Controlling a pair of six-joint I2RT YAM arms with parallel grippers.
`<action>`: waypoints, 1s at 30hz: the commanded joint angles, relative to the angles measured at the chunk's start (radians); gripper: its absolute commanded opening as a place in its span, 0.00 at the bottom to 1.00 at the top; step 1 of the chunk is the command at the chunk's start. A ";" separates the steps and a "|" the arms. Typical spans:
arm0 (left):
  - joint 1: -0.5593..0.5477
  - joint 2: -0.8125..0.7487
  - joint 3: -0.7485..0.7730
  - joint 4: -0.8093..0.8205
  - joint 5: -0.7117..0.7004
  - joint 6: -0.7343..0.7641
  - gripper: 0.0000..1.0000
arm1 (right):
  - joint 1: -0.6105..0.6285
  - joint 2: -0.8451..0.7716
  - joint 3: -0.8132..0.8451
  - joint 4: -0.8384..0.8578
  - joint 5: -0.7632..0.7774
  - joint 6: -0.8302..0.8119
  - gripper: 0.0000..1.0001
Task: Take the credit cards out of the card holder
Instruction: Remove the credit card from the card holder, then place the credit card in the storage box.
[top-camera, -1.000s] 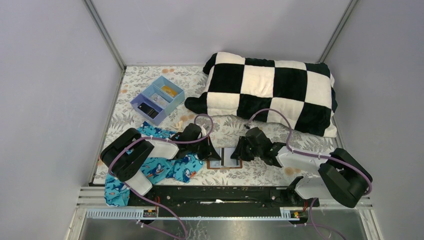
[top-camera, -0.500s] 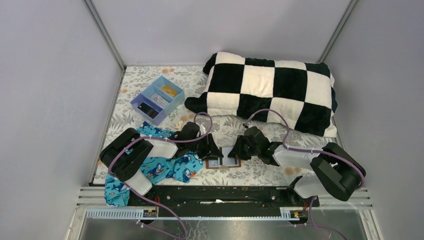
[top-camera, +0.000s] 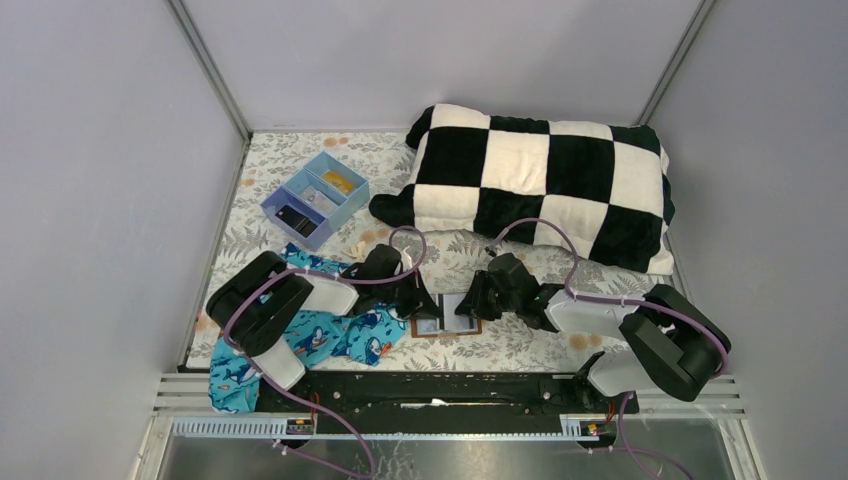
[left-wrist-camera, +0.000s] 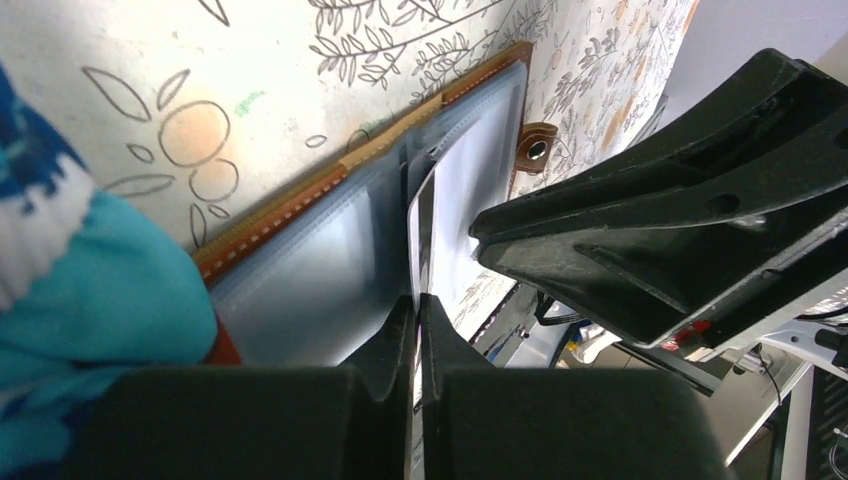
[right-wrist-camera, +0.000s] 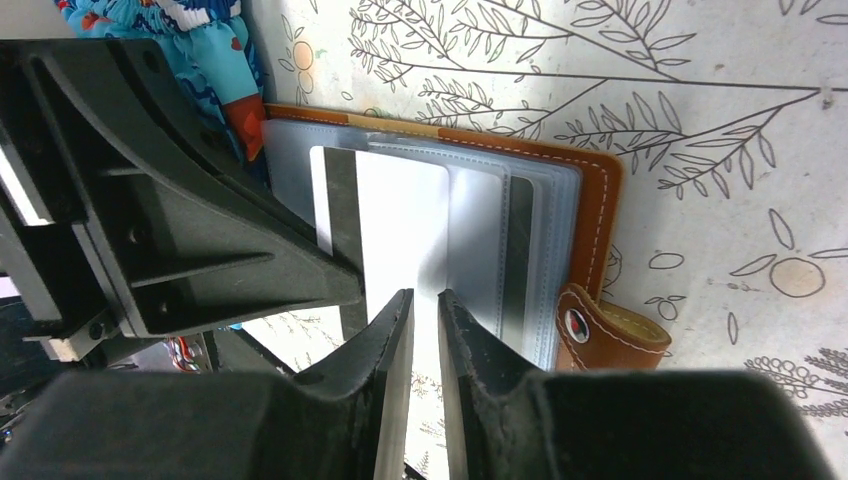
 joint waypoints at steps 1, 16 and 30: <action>-0.005 -0.099 0.029 -0.195 -0.088 0.087 0.00 | 0.009 0.019 -0.037 -0.055 0.028 -0.005 0.23; 0.117 -0.367 0.581 -1.249 -0.729 0.336 0.00 | 0.010 -0.111 0.097 -0.229 -0.014 -0.038 0.35; 0.345 0.130 1.298 -1.696 -1.217 0.254 0.00 | 0.009 -0.253 0.270 -0.481 0.116 -0.130 0.72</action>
